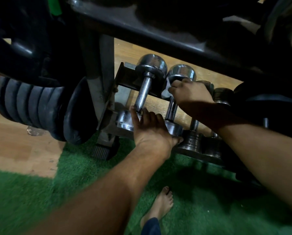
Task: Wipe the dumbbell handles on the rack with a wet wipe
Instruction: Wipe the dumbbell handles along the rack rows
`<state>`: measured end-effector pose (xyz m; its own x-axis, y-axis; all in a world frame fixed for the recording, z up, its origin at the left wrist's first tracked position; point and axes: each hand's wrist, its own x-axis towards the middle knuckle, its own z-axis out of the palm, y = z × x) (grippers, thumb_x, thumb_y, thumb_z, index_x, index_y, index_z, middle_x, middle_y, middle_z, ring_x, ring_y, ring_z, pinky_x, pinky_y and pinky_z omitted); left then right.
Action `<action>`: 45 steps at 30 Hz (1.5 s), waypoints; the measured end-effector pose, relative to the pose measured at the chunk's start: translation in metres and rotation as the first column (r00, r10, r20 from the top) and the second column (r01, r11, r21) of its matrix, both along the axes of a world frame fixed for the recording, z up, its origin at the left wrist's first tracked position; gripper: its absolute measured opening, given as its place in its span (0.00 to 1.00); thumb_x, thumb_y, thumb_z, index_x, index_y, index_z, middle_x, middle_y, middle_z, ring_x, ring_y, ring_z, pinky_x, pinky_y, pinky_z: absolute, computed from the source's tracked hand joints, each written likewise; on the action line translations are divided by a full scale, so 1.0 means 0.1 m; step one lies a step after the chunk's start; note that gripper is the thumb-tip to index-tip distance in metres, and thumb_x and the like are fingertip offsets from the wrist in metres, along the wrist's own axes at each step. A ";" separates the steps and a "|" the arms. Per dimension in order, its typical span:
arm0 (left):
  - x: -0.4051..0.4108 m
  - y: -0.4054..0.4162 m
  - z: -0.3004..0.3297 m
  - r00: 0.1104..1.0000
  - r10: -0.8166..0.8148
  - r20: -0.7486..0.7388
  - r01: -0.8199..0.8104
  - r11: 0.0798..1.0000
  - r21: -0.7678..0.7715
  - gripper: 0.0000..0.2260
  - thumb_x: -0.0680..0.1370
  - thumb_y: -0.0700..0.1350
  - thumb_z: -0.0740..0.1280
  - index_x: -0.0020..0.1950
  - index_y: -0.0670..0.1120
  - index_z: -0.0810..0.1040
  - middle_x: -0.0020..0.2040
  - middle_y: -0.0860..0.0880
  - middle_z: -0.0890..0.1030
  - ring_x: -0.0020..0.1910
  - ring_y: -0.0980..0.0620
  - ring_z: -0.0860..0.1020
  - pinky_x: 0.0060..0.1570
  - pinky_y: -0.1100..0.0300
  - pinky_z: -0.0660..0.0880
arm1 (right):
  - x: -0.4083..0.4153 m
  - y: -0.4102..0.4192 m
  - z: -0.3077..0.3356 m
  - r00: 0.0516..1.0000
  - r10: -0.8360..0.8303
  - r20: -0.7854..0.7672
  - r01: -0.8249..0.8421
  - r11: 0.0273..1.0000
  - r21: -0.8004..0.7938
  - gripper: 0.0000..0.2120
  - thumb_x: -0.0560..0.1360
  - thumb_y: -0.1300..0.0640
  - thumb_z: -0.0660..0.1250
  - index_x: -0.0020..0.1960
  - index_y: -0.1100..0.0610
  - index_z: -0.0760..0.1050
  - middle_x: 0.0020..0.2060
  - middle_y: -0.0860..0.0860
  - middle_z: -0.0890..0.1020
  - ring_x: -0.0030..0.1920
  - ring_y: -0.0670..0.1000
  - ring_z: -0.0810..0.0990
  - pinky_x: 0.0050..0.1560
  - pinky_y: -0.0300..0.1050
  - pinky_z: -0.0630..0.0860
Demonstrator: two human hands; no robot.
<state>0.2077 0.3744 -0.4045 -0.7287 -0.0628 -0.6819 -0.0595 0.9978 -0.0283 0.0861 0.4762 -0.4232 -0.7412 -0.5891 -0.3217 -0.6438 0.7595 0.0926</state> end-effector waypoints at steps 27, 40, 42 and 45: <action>0.03 0.00 0.01 1.000 0.005 -0.028 -0.004 1.000 0.017 0.46 0.76 0.76 0.50 0.79 0.40 0.57 0.79 0.41 0.60 0.82 0.40 0.48 0.73 0.31 0.33 | 0.27 0.44 -0.48 0.106 -0.377 0.920 0.902 0.427 0.071 0.11 0.73 0.73 0.60 0.53 0.75 0.76 0.40 0.63 0.73 0.38 0.57 0.71 0.34 0.46 0.67; 0.03 -0.01 -0.01 0.999 -0.030 -0.019 0.030 1.000 -0.002 0.46 0.76 0.76 0.46 0.80 0.41 0.56 0.79 0.41 0.59 0.82 0.41 0.48 0.73 0.30 0.36 | 0.11 0.74 0.12 0.591 -0.340 0.731 0.665 0.718 -0.204 0.07 0.73 0.68 0.66 0.39 0.71 0.79 0.35 0.67 0.78 0.35 0.60 0.75 0.35 0.47 0.72; 0.04 -0.01 0.01 0.998 -0.048 -0.027 0.048 0.999 -0.006 0.46 0.76 0.75 0.45 0.80 0.41 0.57 0.79 0.41 0.60 0.82 0.41 0.49 0.74 0.29 0.37 | 0.11 0.87 0.18 0.642 -0.371 0.671 0.665 0.705 -0.247 0.08 0.75 0.64 0.66 0.40 0.67 0.79 0.35 0.61 0.78 0.36 0.56 0.75 0.38 0.48 0.72; 0.09 -0.03 0.00 0.995 -0.078 -0.068 0.076 0.997 -0.027 0.46 0.75 0.75 0.42 0.79 0.41 0.60 0.77 0.41 0.64 0.81 0.40 0.52 0.74 0.30 0.39 | 0.17 1.05 0.19 0.715 -0.423 0.556 0.634 0.727 -0.263 0.10 0.75 0.56 0.68 0.37 0.60 0.79 0.35 0.54 0.79 0.38 0.52 0.76 0.40 0.48 0.71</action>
